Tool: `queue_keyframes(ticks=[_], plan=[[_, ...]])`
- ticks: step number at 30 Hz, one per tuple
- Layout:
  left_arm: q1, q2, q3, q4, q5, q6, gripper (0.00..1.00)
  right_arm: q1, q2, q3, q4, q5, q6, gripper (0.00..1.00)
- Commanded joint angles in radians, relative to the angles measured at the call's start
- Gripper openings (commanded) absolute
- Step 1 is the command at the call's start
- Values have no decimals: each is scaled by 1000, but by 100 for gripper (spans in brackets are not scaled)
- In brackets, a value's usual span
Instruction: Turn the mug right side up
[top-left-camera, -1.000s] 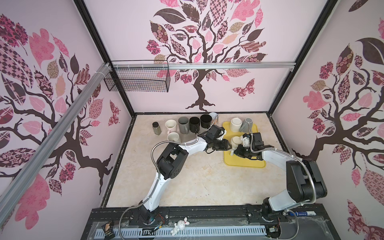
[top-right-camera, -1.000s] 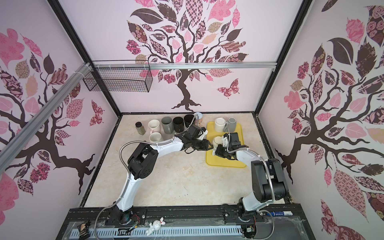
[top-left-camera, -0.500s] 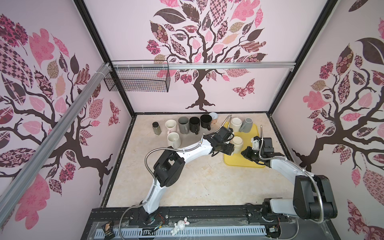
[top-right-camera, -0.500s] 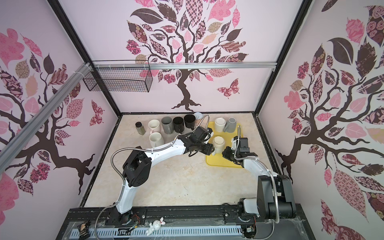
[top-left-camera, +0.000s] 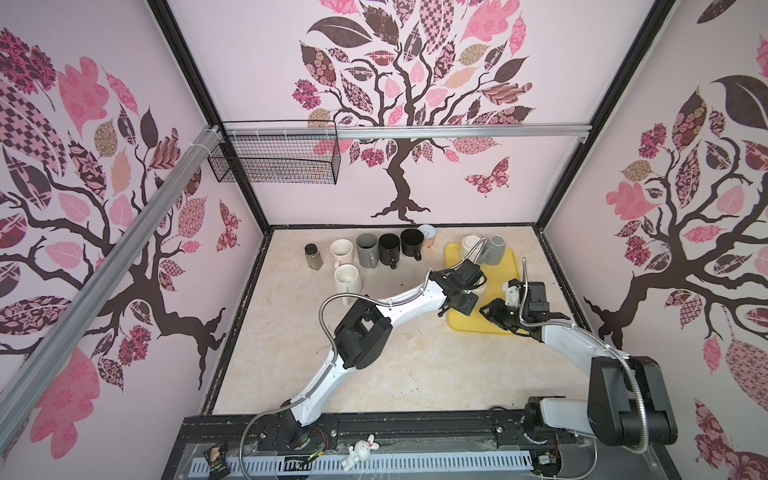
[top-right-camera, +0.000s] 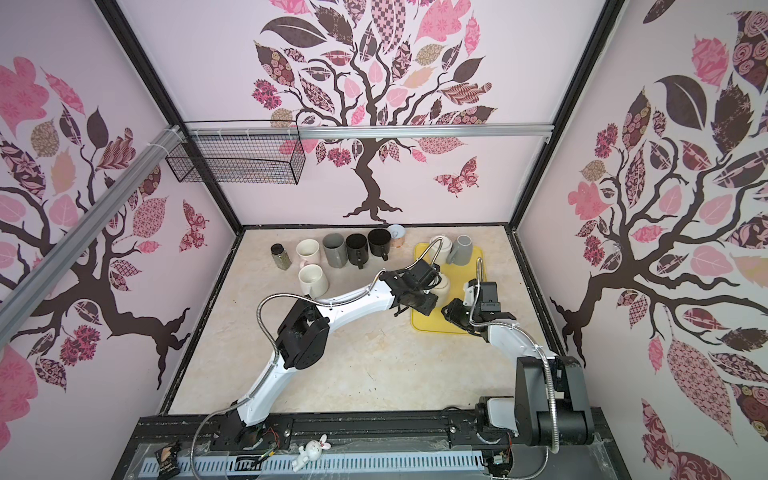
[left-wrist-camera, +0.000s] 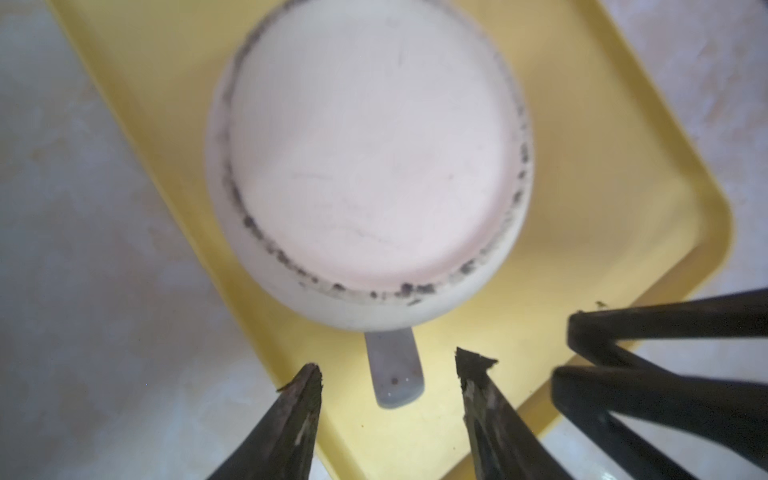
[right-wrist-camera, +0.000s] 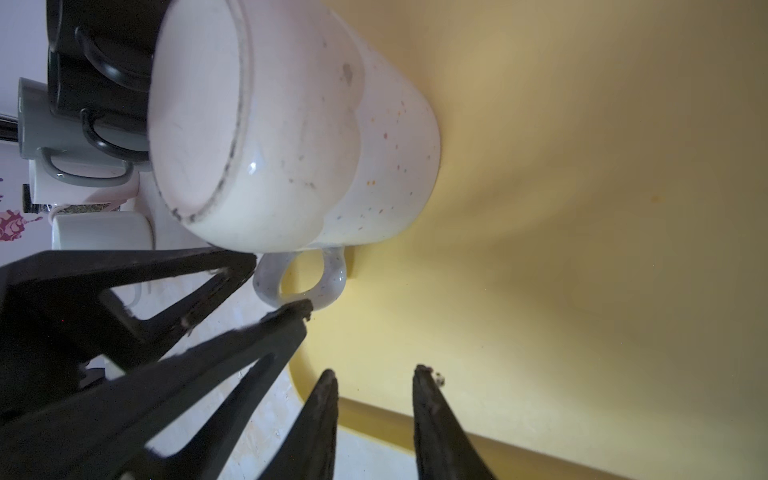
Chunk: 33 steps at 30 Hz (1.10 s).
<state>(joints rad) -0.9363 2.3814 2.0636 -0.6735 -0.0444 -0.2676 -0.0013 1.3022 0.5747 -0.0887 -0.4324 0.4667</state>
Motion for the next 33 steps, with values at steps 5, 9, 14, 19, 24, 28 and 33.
queue_keyframes(ticks=[5, 9, 14, 19, 24, 28, 33], plan=[[4, 55, 120, -50, -48, 0, 55, 2, -38, 12, -26, -5, -46, 35], [4, 63, 122, -36, -43, -5, 46, 1, -52, 15, -35, 2, -55, 35], [5, 79, 141, -51, -43, -10, 44, 1, -62, 17, -41, -4, -58, 36], [8, 95, 146, -48, -27, -22, 45, 1, -66, 18, -46, -7, -62, 36], [14, 86, 129, -26, -12, -27, 16, -1, -78, 17, -57, -9, -64, 37], [19, 39, 80, 20, 3, -27, 0, -35, -83, -3, -20, -86, -25, 41], [37, -75, -43, 141, 63, -50, 0, -56, -110, -20, 40, -169, 59, 44]])
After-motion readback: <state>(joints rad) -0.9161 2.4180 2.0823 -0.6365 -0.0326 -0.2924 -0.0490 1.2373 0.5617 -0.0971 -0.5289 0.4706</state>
